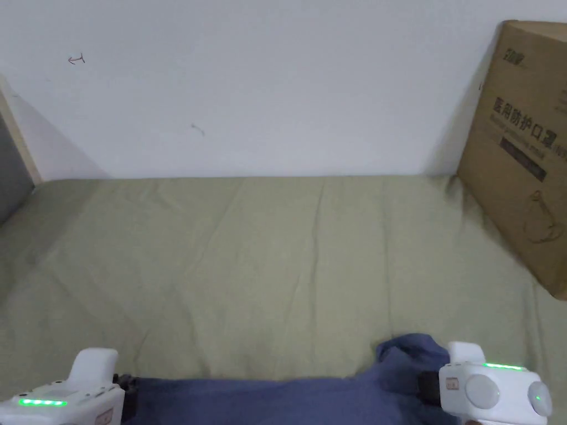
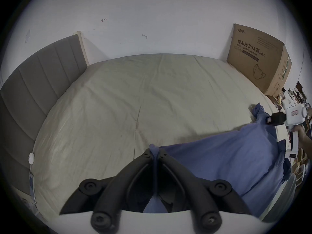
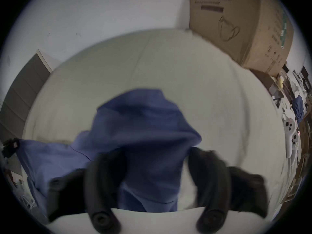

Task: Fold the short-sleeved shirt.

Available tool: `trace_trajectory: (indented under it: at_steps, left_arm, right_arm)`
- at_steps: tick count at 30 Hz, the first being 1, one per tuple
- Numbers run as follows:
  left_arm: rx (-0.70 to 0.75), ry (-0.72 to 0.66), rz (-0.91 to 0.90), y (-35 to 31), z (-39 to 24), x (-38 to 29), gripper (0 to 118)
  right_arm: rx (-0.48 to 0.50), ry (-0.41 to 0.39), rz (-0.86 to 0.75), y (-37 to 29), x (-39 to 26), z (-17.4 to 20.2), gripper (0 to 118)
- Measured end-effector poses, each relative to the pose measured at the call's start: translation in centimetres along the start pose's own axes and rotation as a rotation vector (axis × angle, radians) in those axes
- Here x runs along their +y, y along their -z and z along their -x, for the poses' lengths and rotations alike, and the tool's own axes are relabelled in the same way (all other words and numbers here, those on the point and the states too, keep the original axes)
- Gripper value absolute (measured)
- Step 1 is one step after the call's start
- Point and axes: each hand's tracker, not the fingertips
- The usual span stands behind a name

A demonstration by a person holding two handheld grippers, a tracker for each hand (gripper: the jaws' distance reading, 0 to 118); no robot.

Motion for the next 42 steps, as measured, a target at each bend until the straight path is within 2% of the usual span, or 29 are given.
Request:
trace_trajectory:
  at_steps: [1,2,4,8,9,13,18,23,30,33,40,42]
  left_arm:
    - [-0.002,-0.005,0.005,-0.1,0.0,-0.1,2]
    - [-0.002,-0.010,0.006,-0.2,0.0,-0.2,2]
    - [-0.004,-0.024,0.005,-0.7,-0.1,-0.6,2]
    - [-0.003,-0.062,0.004,-1.7,0.3,-1.2,2]
    - [-0.002,-0.077,-0.001,-2.3,0.5,-1.4,2]
    - [0.003,-0.129,-0.027,-5.3,1.2,-1.9,2]
    - [0.007,-0.166,-0.048,-9.6,2.1,-4.4,2]
    - [-0.037,-0.175,-0.012,-12.3,1.9,-8.5,2]
    - [-0.039,-0.192,0.117,-12.3,1.6,-15.7,2]
    - [-0.022,-0.198,0.148,-11.8,1.4,-18.1,2]
    - [0.004,-0.177,0.187,-11.5,0.7,-19.9,3]
    - [0.009,-0.179,0.187,-11.6,0.7,-19.6,7]
  right_arm:
    - [0.012,0.016,0.004,0.3,-0.2,0.1,12]
    - [0.005,0.011,-0.017,-0.3,-0.8,0.4,2]
    - [0.042,-0.037,-0.097,-2.3,-1.9,1.1,2]
    - [0.003,-0.149,-0.219,-6.6,-3.2,1.7,2]
    - [0.021,-0.169,-0.251,-8.4,-3.6,1.5,2]
    - [0.083,-0.184,-0.347,-15.5,-5.0,0.8,2]
    - [0.153,-0.127,-0.412,-23.0,-9.0,-1.0,2]
    - [0.183,-0.107,-0.393,-25.5,-14.4,-2.3,2]
    - [0.145,-0.028,-0.250,-23.1,-22.2,-3.6,2]
    - [0.114,-0.024,-0.196,-21.4,-24.8,-3.8,2]
    - [0.059,0.030,-0.109,-18.5,-27.7,-3.1,2]
    - [0.059,0.048,-0.128,-19.1,-27.6,-2.9,2]
